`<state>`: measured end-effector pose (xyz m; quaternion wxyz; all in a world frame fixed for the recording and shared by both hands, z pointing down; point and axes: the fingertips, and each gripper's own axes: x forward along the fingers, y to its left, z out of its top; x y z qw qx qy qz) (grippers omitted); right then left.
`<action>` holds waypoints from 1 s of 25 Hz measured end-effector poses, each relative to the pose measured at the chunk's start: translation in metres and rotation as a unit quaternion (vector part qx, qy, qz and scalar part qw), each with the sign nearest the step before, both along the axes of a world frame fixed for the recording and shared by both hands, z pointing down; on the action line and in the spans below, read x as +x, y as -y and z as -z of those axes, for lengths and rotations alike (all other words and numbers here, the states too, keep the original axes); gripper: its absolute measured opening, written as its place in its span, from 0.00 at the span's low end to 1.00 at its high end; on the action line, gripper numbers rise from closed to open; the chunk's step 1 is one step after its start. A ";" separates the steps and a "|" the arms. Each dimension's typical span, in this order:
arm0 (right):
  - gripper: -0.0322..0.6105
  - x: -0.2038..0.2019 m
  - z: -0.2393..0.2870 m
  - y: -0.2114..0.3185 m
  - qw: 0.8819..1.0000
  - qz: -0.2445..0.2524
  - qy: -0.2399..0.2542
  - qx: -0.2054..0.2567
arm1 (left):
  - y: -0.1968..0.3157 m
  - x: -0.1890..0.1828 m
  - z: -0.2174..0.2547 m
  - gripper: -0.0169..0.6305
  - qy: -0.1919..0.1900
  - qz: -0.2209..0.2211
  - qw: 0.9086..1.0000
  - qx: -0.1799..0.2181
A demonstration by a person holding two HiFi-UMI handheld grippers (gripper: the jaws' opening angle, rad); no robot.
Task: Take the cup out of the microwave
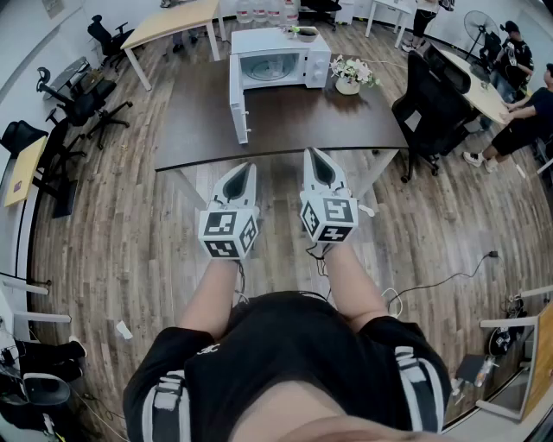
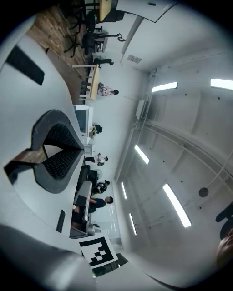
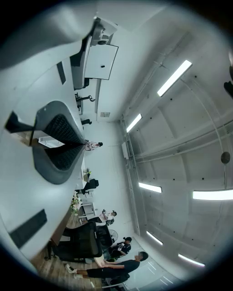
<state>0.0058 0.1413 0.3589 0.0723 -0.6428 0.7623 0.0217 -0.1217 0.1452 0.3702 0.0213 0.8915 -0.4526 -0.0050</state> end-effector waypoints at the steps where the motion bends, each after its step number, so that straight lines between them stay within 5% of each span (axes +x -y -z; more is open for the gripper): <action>1: 0.05 0.001 0.000 -0.001 1.000 0.001 -0.004 0.000 | -0.001 0.001 0.000 0.03 0.000 0.001 1.000 0.000; 25: 0.05 0.047 -0.022 0.013 0.999 0.040 0.003 0.010 | 0.009 0.053 -0.021 0.03 0.005 0.030 0.999 0.016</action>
